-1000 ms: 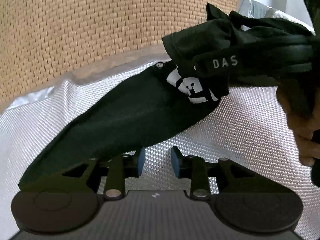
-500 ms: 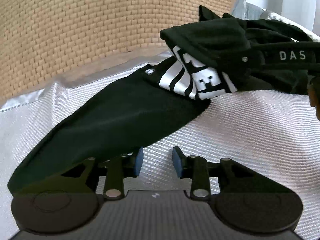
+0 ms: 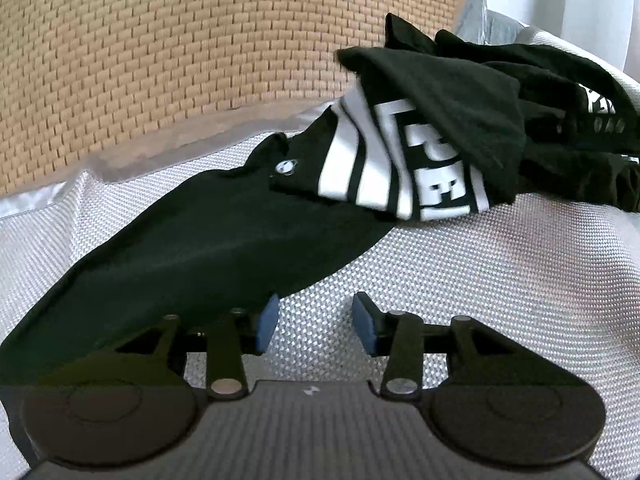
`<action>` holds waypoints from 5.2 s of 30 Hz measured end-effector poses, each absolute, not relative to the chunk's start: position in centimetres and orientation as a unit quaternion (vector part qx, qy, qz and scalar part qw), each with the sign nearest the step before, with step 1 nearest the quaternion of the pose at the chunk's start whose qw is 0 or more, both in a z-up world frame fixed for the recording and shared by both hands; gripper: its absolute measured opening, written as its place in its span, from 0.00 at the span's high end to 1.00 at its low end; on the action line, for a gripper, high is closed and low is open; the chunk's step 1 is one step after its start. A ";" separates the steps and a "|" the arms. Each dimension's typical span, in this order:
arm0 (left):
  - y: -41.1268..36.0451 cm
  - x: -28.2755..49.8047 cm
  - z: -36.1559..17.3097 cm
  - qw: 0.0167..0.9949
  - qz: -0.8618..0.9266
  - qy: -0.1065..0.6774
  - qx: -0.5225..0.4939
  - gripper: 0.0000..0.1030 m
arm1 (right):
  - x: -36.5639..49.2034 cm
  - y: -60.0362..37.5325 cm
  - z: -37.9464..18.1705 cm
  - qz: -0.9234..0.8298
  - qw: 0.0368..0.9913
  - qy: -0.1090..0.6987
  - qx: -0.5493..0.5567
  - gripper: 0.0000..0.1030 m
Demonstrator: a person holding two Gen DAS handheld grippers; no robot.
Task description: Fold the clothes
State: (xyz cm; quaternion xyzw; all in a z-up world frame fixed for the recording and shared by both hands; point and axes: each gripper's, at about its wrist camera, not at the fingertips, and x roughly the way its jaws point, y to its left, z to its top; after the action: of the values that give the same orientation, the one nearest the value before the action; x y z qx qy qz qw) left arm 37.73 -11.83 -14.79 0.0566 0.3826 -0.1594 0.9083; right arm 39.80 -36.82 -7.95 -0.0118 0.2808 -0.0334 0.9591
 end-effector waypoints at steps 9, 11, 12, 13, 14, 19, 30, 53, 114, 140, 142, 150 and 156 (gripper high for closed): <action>-13.8 38.0 -14.6 0.909 -0.199 0.363 0.047 0.54 | 41.3 -35.7 -11.8 -0.038 0.941 0.275 -0.194 0.28; -14.5 38.4 -14.6 0.908 -0.204 0.364 0.046 0.54 | 41.6 -35.1 -12.7 -0.042 0.935 0.271 -0.224 0.28; -14.9 38.6 -14.6 0.907 -0.206 0.365 0.045 0.54 | 41.7 -35.0 -13.1 -0.045 0.933 0.271 -0.233 0.27; -15.2 38.9 -14.6 0.906 -0.209 0.366 0.043 0.53 | 41.8 -34.8 -13.4 -0.048 0.931 0.270 -0.242 0.26; -15.6 39.1 -14.6 0.905 -0.212 0.367 0.040 0.53 | 41.9 -34.8 -13.8 -0.047 0.928 0.268 -0.253 0.26; -16.9 39.9 -14.0 0.905 -0.227 0.361 0.015 0.50 | 43.0 -35.8 -13.7 -0.031 0.935 0.288 -0.206 0.41; -18.5 40.4 -13.4 0.896 -0.236 0.374 -0.017 0.46 | 43.3 -35.8 -13.2 -0.016 0.943 0.296 -0.153 0.84; -17.4 38.5 -10.6 0.902 -0.252 0.334 -0.105 0.23 | 41.7 -33.8 -12.4 0.062 0.943 0.317 -0.075 0.92; 5.1 31.2 -9.7 0.935 -0.062 0.348 -0.014 0.82 | 31.4 -16.7 -10.9 0.326 0.876 0.341 -0.102 0.97; 6.0 26.2 -5.6 0.945 -0.114 0.306 -0.021 0.72 | 31.8 -24.4 -7.8 0.215 0.928 0.289 -0.098 0.78; 5.2 26.4 -5.4 0.941 -0.129 0.312 -0.022 0.72 | 32.8 -26.8 -7.7 0.187 0.936 0.289 -0.073 0.77; 1.0 27.4 -9.1 0.918 -0.165 0.361 -0.009 0.69 | 33.8 -28.8 -8.3 0.149 0.943 0.277 -0.105 0.35; -0.6 27.5 -12.0 0.903 -0.196 0.381 -0.021 0.57 | 34.9 -28.5 -9.6 0.155 0.939 0.279 -0.125 0.35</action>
State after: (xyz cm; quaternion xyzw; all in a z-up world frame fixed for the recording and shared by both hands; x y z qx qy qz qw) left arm 27.46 -0.60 -11.95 -0.0211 0.3815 -0.1959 0.9031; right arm 34.87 -28.53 -9.58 -0.1254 0.2789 0.1552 0.9394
